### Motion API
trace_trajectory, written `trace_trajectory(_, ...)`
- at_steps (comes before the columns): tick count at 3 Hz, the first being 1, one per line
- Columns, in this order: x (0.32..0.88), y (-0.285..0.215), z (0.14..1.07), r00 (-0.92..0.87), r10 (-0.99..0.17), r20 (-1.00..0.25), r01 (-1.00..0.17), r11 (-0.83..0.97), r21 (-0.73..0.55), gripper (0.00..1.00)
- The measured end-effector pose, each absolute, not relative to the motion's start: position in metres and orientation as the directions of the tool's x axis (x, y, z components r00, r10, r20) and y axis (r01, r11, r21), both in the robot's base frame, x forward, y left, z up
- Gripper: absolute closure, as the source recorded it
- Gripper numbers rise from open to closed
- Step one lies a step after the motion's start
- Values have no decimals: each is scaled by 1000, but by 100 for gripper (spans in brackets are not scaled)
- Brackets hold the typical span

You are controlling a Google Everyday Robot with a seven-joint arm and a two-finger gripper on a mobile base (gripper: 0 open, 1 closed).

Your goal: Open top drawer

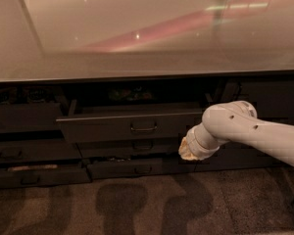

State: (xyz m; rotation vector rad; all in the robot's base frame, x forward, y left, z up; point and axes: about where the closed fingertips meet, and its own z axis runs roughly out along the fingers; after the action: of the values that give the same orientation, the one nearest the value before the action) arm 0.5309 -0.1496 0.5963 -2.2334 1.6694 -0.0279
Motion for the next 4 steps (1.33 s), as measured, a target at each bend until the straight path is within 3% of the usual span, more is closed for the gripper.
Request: trace_trajectory(4,553,-156,674,261,-949,-177,-908,-179,-378,100)
